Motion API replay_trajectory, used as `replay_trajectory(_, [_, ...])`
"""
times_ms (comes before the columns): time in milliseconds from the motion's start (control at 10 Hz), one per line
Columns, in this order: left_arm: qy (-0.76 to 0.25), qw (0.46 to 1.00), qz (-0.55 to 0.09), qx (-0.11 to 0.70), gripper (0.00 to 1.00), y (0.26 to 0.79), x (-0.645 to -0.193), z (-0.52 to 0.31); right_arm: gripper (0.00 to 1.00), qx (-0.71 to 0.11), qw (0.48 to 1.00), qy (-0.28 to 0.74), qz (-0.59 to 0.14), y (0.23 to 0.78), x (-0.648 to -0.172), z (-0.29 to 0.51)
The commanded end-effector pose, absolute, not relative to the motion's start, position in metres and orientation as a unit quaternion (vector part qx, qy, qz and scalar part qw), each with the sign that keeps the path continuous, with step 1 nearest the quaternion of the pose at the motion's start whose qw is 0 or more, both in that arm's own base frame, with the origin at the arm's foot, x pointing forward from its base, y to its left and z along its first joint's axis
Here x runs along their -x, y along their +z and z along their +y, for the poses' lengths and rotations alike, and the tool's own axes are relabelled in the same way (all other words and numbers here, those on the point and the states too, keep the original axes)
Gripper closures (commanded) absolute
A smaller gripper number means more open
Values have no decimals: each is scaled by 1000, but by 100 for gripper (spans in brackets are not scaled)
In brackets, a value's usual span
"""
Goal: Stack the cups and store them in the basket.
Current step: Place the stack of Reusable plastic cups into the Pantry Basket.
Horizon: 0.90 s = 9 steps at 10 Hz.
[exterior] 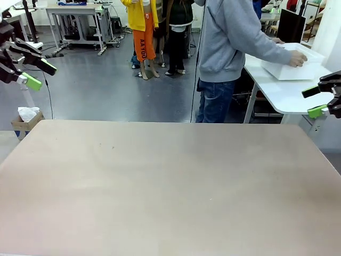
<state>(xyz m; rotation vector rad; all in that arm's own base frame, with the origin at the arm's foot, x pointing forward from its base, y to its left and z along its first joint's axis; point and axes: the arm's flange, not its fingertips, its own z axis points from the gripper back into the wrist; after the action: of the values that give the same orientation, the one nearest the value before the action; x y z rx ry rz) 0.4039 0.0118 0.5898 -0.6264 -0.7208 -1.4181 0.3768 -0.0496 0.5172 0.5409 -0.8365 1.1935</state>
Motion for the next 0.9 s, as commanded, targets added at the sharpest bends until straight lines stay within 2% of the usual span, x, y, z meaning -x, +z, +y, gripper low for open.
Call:
replay_trajectory(0, [-627,654,-319,278,0,591,-403,11,0,-253,710,530,-389,519,-380,-48])
replay_trajectory(800, [-627,654,-319,278,0,591,-403,11,0,-253,710,530,-389,519,-380,-48])
